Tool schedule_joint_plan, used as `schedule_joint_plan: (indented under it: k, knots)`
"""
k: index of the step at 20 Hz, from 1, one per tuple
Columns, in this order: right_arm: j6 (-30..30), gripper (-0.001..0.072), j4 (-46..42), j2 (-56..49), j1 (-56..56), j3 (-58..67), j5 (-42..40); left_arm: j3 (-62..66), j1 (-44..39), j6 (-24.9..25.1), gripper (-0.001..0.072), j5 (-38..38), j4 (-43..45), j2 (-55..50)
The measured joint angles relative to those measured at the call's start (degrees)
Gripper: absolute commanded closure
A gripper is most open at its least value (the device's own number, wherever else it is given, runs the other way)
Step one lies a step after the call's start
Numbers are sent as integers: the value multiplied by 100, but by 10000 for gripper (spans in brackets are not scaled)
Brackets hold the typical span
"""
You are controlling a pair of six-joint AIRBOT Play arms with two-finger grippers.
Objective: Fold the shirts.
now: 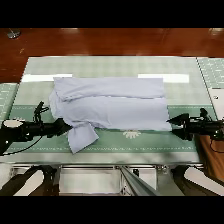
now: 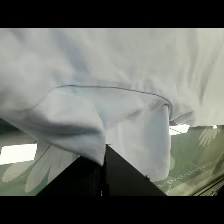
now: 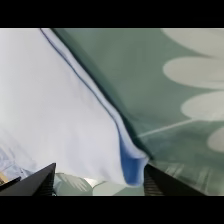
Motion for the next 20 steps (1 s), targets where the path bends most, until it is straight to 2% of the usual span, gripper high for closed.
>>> schedule_joint_plan:
  k: [6, 7, 8, 9, 10, 14, 20]
  knots:
    - [-90, 86, 190, -83, 557, 111, -404, 0, 0, 0, 684, 37, -9, 0]
    - [-28, 132, 175, -90, 750, 181, -522, 0, 0, 0, 684, 42, -31, 0]
    - [59, 325, 81, -90, 938, 264, -660, 0, 0, 0, 685, 48, -46, 0]
    - [144, 549, -101, -98, 1128, 361, -866, 0, 0, 0, 684, 59, -52, 0]
    - [249, 692, -313, -105, 1283, 452, -968, 2, 0, 0, 684, 63, -74, 0]
    - [289, 692, -466, -101, 1690, 938, -706, 223, 74, 0, 684, 22, -90, -2]
    - [374, 692, -693, -199, 1838, 2004, -304, 1285, 321, -11, 685, -138, -98, -175]
